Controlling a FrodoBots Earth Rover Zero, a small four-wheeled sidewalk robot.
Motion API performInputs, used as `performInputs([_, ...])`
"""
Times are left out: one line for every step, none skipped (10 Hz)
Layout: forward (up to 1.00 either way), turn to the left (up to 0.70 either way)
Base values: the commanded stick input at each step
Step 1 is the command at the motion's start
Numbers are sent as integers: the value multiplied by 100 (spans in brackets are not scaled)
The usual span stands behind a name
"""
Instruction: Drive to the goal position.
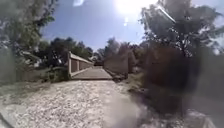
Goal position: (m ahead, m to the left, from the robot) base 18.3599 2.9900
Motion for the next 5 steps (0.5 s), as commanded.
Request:
performInputs([70,0])
performInputs([70,0])
performInputs([70,-9])
performInputs([70,-22])
performInputs([70,-35])
